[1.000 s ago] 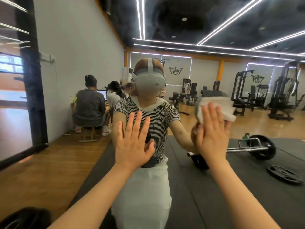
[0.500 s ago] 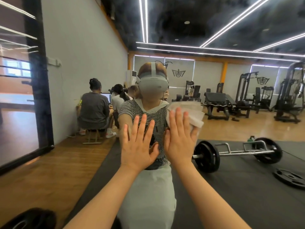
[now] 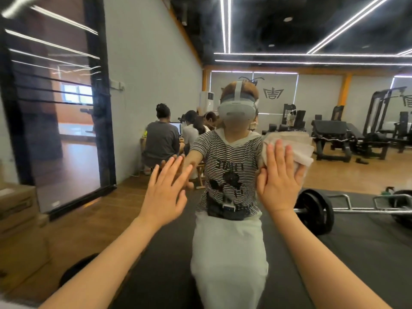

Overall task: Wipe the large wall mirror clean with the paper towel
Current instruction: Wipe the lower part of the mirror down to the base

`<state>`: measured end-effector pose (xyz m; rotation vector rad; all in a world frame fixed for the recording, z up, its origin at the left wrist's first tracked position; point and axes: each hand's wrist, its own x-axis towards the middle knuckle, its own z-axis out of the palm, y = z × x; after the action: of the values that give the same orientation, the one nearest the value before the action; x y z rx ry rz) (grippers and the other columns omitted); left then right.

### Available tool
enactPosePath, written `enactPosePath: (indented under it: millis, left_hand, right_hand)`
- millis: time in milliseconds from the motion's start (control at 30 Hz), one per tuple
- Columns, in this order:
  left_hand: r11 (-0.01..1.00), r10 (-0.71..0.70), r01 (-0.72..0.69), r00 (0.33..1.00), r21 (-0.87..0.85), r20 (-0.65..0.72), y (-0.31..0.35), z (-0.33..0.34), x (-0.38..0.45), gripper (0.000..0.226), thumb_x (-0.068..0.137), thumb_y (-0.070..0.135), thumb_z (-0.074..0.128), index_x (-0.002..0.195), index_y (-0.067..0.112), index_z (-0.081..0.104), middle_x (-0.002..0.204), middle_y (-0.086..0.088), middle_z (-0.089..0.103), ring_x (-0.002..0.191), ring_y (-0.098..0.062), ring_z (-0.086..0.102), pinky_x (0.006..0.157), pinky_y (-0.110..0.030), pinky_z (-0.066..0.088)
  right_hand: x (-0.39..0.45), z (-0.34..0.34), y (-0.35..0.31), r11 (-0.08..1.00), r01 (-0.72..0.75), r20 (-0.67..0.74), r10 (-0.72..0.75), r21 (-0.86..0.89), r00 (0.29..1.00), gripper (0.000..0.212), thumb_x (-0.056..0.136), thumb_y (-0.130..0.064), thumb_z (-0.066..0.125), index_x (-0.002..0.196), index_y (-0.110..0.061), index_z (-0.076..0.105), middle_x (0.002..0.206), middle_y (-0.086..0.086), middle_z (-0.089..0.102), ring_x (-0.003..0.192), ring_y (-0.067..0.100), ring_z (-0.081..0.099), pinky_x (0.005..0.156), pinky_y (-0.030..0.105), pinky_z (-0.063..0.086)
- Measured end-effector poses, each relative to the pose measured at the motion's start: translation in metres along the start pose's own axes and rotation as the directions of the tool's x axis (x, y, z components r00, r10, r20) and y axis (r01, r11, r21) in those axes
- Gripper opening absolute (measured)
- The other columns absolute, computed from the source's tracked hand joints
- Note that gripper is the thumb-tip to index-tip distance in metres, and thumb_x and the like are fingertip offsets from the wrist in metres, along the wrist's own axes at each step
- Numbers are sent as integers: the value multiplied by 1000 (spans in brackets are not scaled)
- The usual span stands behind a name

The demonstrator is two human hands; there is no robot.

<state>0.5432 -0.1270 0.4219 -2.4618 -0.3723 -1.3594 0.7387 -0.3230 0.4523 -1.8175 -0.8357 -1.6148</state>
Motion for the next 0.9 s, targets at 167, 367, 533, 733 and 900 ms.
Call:
enactPosePath:
  millis: [167, 367, 533, 733, 900]
  left_hand:
    - [968, -251, 252, 963, -3, -97, -37, 5, -6, 68, 88, 34, 36, 152, 21, 18, 159, -13, 18, 147, -26, 9, 119, -41, -5]
    - [945, -314, 325, 930, 29, -192, -38, 30, -3, 69, 88, 32, 34, 152, 12, 17, 158, -13, 14, 148, -18, -6, 119, -38, -12]
    - [950, -285, 308, 925, 55, -251, -41, 37, -4, 69, 88, 32, 33, 152, 12, 16, 158, -12, 14, 149, -17, -8, 119, -41, -10]
    - [950, -285, 308, 920, 47, -270, -43, 39, -4, 69, 88, 32, 34, 152, 13, 16, 157, -13, 17, 149, -20, -5, 119, -42, -9]
    - [957, -269, 289, 925, 38, -269, -45, 40, -4, 76, 86, 32, 35, 156, 20, 5, 158, -9, 13, 149, -15, -10, 119, -42, -9]
  right_hand:
    - [1, -2, -1, 1000, -4, 0, 4, 21, 1000, 60, 91, -27, 36, 149, -13, 27, 151, 14, 38, 141, 29, 24, 116, 44, -2]
    - [-1, -5, 2, 991, -36, 26, 33, 129, 999, 56, 93, -28, 36, 145, -8, 39, 150, 16, 39, 141, 28, 24, 115, 50, 8]
    - [1, -2, -4, 982, -129, -1, 131, 136, 991, 56, 94, -27, 35, 145, -5, 39, 151, 16, 37, 141, 28, 25, 112, 56, 16]
    - [-4, 24, -124, 990, -14, 133, -5, 144, 991, 68, 88, -25, 35, 152, -14, 16, 159, 7, 20, 146, 23, 13, 110, 59, 17]
    - [-1, 25, -112, 975, 203, 164, -215, 89, 963, 64, 89, -24, 41, 150, -18, 26, 158, 0, 23, 148, 18, 12, 109, 51, 24]
